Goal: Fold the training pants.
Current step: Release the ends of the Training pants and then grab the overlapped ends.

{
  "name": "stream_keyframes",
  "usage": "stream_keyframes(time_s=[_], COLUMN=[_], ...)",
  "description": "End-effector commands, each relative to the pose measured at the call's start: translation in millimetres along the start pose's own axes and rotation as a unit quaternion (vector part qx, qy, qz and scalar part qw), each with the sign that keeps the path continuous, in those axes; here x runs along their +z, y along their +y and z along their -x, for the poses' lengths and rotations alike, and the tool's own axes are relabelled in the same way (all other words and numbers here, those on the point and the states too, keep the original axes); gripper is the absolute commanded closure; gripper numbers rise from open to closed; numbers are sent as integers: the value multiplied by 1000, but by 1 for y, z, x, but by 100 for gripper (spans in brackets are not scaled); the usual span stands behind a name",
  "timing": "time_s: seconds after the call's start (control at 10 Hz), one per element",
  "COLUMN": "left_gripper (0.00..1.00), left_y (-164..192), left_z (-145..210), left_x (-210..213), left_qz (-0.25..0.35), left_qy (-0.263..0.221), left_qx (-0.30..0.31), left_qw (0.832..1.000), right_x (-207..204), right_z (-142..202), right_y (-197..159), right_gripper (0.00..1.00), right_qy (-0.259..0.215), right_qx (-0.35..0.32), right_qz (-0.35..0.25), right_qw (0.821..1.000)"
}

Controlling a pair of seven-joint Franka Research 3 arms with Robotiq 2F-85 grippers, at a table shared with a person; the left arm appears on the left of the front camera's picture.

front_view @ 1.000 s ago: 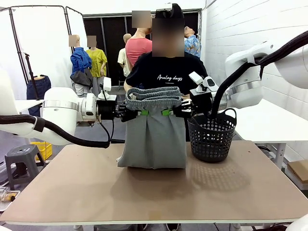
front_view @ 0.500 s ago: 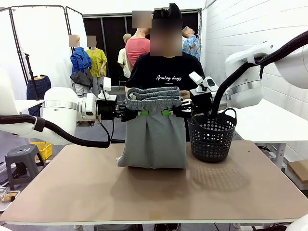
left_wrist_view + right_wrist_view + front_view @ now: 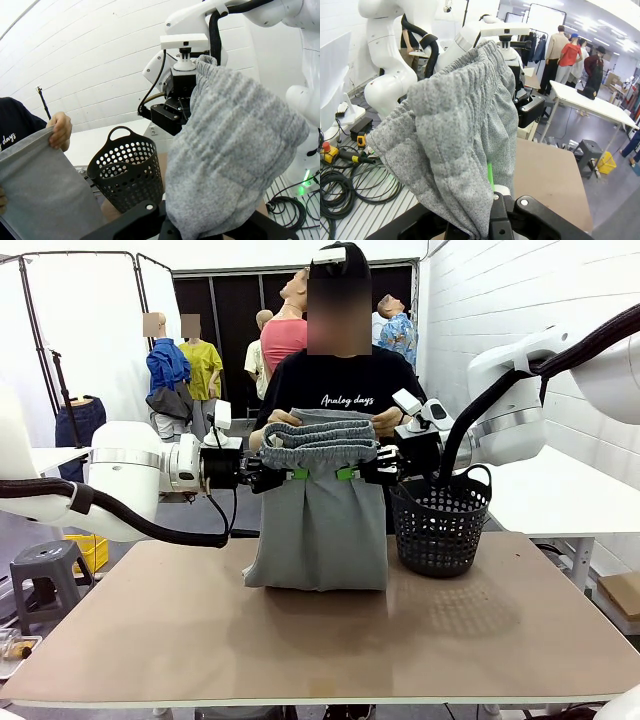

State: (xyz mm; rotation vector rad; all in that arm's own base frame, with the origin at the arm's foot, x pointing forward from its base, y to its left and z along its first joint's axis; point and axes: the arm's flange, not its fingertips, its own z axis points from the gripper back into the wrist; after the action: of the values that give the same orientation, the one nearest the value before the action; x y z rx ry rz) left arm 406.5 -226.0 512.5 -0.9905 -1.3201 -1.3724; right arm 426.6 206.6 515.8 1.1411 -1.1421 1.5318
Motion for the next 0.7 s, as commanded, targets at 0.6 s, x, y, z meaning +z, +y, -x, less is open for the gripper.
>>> stream_keyframes(time_s=[0.6], left_gripper=[100], left_y=[0], left_z=[-4], left_x=[0], left_qz=[-3], left_qy=[0], left_qx=[-4], left_qw=[1000], right_x=[1], right_z=[0], right_y=[3], right_gripper=[100], right_qy=[-12], right_qx=[-2], right_qz=[1], right_qw=[1000])
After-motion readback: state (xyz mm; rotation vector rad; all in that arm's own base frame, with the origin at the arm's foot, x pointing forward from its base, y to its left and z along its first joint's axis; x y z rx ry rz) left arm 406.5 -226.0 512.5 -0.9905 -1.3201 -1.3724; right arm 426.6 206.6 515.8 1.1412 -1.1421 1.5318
